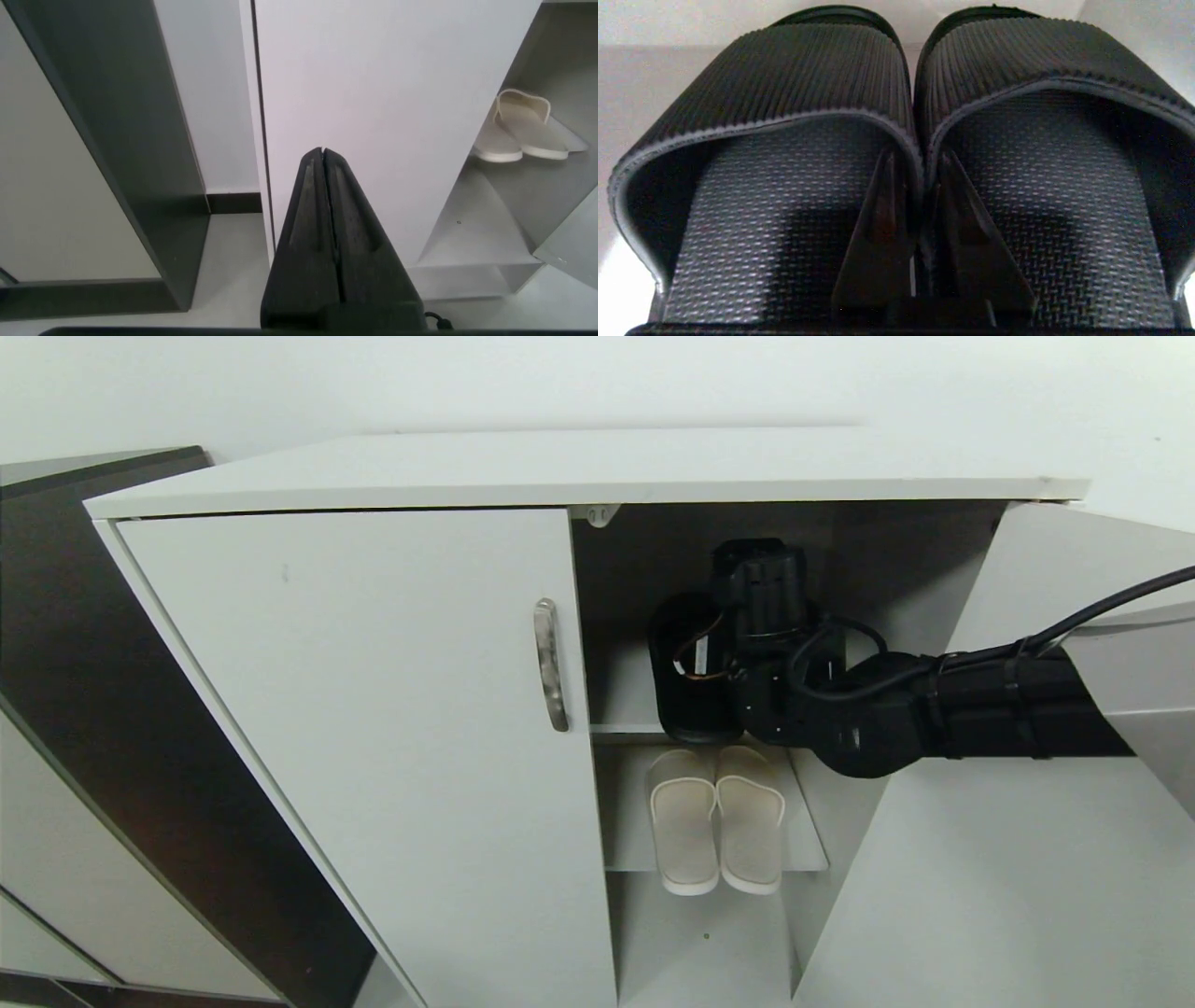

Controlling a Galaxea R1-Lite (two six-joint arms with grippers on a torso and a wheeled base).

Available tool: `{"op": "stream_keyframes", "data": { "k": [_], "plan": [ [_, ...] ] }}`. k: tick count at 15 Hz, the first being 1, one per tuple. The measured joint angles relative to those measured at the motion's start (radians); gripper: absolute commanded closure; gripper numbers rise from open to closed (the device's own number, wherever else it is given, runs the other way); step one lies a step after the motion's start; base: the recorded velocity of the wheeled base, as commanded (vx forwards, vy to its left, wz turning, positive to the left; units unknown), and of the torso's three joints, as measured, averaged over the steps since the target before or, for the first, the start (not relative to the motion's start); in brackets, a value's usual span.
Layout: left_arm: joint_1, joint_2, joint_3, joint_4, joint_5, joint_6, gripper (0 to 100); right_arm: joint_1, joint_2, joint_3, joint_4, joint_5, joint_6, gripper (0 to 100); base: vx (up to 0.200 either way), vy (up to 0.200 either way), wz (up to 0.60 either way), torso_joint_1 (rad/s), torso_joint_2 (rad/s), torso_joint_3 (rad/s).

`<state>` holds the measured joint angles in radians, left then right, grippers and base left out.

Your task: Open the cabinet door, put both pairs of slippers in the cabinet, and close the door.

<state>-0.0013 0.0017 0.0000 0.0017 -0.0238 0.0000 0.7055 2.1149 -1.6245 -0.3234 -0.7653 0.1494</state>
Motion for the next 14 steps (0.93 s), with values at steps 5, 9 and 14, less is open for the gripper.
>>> {"op": "stream_keyframes", "data": {
  "k": [5, 9, 14],
  "plan": [
    [-0.001, 0.0, 0.0, 0.0, 0.001, -0.001, 100, -0.009, 0.044, -0.055, 0.016, 0.0, 0.001, 100, 0.0, 0.0, 0.0, 0.0, 0.0, 0.0],
    [0.0, 0.0, 0.0, 0.0, 0.002, -0.001, 100, -0.009, 0.057, -0.057, 0.017, 0.0, 0.002, 0, 0.0, 0.0, 0.0, 0.0, 0.0, 0.0],
    [0.0, 0.0, 0.0, 0.0, 0.003, -0.001, 100, -0.006, 0.042, -0.025, 0.033, -0.001, 0.005, 0, 0.0, 0.0, 0.0, 0.0, 0.0, 0.0]
  ]
}}
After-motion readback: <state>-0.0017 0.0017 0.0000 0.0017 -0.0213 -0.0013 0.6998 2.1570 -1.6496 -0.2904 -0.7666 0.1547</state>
